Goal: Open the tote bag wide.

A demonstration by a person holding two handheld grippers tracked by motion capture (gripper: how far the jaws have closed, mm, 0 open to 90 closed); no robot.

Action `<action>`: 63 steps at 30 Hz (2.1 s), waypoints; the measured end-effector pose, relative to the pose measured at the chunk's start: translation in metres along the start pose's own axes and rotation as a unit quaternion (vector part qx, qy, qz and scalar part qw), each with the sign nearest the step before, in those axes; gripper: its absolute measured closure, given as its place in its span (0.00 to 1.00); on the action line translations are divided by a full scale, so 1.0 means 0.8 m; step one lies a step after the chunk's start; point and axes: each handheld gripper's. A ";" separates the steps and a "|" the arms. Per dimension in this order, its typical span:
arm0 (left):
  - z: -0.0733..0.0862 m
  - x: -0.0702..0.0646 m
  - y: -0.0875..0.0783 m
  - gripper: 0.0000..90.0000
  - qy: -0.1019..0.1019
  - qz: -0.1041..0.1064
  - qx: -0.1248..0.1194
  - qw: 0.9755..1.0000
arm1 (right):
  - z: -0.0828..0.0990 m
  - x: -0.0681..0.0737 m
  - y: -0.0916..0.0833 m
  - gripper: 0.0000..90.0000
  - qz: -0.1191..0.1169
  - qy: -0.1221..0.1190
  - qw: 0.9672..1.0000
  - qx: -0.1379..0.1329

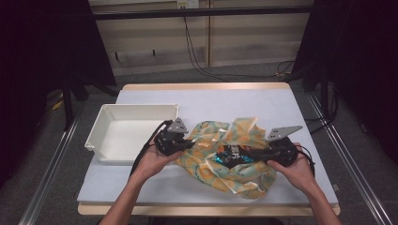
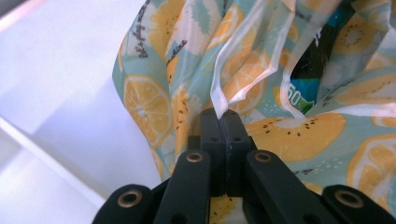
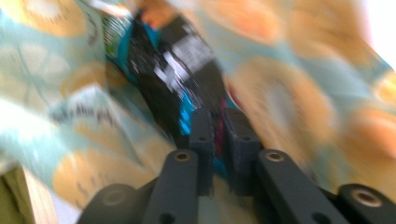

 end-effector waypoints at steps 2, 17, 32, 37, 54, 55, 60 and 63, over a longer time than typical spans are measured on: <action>0.005 -0.002 0.006 1.00 -0.005 0.000 0.002 1.000 | 0.014 -0.008 -0.009 0.98 0.012 0.012 1.000 0.001; 0.021 -0.002 0.012 1.00 0.002 0.013 0.026 1.000 | 0.079 -0.027 -0.014 1.00 0.050 0.047 0.995 0.067; 0.034 -0.015 -0.013 0.70 -0.014 0.031 -0.034 0.999 | 0.060 0.000 -0.054 0.74 0.018 0.032 0.999 -0.024; 0.037 -0.028 -0.033 0.65 -0.006 0.038 -0.062 0.997 | 0.048 0.014 -0.071 0.66 0.008 0.016 0.999 -0.044; 0.017 -0.092 -0.025 0.52 0.059 0.155 -0.094 0.982 | 0.000 0.049 -0.057 0.42 -0.047 -0.039 0.996 -0.060; 0.017 -0.095 -0.020 0.50 0.065 0.152 -0.086 0.982 | -0.003 0.050 -0.049 0.39 -0.050 -0.042 0.996 -0.054; 0.020 -0.100 0.011 0.40 0.073 0.128 -0.047 0.988 | -0.007 0.047 -0.014 0.30 -0.048 -0.054 0.997 -0.025; 0.018 -0.096 0.025 0.49 0.080 0.097 -0.021 0.992 | -0.006 0.041 0.005 0.27 -0.054 -0.055 0.997 -0.011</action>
Point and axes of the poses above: each handheld gripper's, and its own axes: y roughly forward along the jaws, z roughly out of its underside, x roughly to its left, and after that the axes turned 3 degrees about -y, right-handed
